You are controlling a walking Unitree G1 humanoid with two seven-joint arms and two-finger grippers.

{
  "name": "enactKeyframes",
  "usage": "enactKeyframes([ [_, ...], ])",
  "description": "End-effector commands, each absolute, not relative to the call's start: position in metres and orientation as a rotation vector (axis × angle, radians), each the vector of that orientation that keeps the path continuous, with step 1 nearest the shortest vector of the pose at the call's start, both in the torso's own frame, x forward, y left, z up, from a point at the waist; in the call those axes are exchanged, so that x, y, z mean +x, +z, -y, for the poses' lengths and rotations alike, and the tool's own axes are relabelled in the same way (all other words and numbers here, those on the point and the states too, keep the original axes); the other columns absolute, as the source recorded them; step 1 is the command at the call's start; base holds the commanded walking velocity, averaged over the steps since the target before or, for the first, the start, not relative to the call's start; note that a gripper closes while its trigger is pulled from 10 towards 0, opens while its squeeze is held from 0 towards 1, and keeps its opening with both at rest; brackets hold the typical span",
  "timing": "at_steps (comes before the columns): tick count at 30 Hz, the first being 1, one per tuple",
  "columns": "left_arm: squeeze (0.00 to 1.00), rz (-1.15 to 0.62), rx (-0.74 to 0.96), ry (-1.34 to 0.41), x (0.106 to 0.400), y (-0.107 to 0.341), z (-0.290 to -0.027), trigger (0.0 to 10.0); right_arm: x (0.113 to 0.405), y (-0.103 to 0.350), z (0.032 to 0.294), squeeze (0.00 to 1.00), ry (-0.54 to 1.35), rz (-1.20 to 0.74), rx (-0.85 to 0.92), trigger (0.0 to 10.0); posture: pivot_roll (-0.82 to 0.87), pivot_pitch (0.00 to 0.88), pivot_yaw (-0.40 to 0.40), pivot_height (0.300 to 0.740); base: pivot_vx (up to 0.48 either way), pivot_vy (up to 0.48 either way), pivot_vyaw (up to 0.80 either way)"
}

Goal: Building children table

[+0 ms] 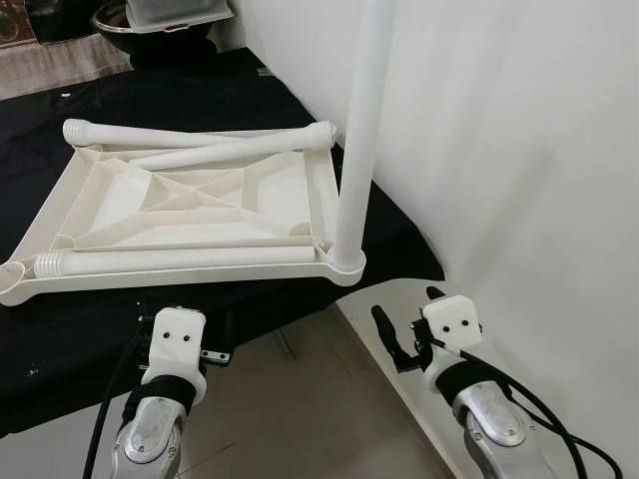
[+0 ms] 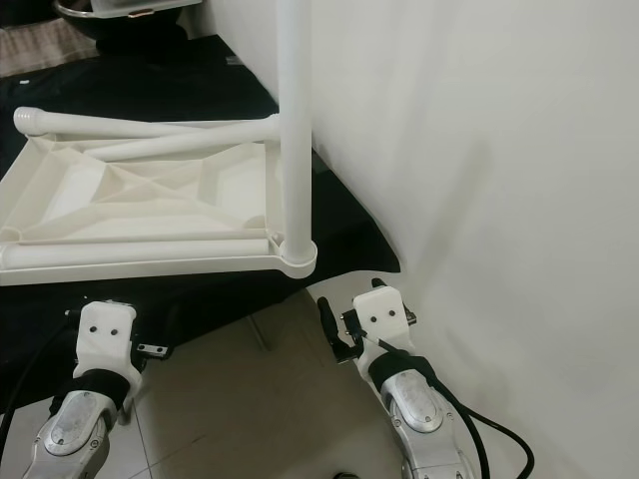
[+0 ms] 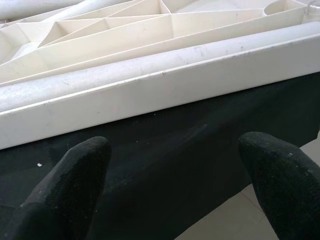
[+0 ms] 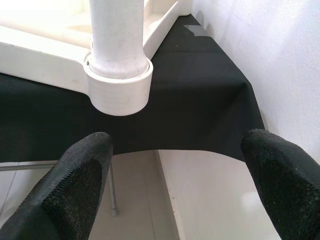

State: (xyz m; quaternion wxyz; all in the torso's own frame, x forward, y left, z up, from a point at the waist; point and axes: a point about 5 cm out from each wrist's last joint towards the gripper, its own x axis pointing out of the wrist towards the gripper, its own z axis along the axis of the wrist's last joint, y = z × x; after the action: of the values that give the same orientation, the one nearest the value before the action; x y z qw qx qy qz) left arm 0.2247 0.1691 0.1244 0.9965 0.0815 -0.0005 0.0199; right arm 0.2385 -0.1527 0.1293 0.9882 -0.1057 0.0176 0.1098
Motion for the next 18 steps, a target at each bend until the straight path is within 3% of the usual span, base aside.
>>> enactKeyframes([
  [1, 0.0, -0.087, 0.185, -0.009, 0.2394, 0.1106, -0.178, 10.0, 0.2453, 0.1198, 0.143, 0.0, 0.223, -0.055, -0.156, 10.0, -0.08, 0.106, 0.076, 0.74, 0.0, 0.0, 0.0],
  [18, 0.0, -0.068, 0.18, -0.009, 0.2452, 0.1159, -0.1749, 10.0, 0.2513, 0.1219, 0.143, 0.0, 0.248, -0.063, -0.151, 10.0, -0.08, 0.096, 0.063, 0.74, 0.0, 0.0, 0.0],
])
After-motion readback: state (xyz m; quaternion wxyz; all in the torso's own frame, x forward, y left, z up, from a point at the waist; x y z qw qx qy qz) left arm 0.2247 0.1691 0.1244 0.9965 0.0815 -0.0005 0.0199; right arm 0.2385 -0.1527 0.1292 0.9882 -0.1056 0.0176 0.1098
